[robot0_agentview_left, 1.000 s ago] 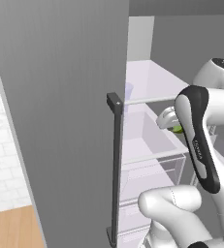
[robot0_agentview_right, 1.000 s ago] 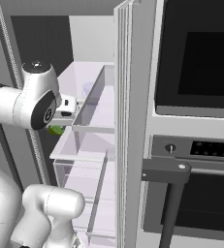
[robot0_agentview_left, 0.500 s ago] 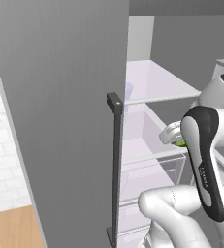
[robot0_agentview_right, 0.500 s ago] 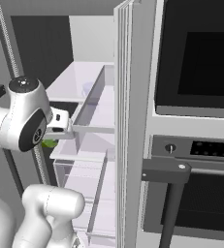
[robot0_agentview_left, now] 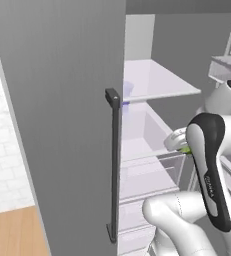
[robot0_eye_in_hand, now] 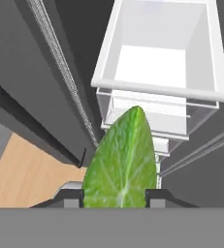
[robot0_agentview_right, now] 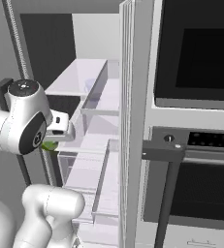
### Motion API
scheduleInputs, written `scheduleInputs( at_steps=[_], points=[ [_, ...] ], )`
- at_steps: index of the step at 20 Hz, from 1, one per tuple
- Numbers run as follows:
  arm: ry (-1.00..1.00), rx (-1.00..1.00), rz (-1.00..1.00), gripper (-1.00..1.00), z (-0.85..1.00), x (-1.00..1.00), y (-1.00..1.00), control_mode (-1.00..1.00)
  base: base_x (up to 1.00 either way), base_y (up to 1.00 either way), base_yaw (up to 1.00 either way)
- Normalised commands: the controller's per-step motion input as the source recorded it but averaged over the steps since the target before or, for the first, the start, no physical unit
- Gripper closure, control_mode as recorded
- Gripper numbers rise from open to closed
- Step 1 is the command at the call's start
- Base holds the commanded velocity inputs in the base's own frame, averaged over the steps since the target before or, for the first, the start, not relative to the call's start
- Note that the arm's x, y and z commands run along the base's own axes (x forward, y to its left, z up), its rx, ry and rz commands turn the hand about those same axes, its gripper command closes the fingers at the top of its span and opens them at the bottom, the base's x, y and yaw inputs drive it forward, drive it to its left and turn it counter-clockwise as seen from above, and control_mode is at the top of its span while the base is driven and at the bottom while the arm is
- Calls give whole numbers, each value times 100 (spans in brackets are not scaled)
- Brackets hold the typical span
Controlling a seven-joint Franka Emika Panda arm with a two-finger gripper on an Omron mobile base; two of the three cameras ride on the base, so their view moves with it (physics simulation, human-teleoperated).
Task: Grab a lemon wedge from the fridge and one ice cube from the ice bowl, and put them in the glass of lemonade.
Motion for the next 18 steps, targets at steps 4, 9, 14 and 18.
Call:
scheduleInputs(
  at_steps=[4, 9, 14, 18],
  points=[
    [0, 0, 0, 100, 0, 0, 0, 100, -100, 0, 0],
    [0, 0, 0, 100, 0, 0, 0, 100, -100, 2, 0],
    [0, 0, 0, 100, 0, 0, 0, 100, -100, -3, -15],
    [0, 0, 0, 100, 0, 0, 0, 100, -57, -32, -67]
  ],
)
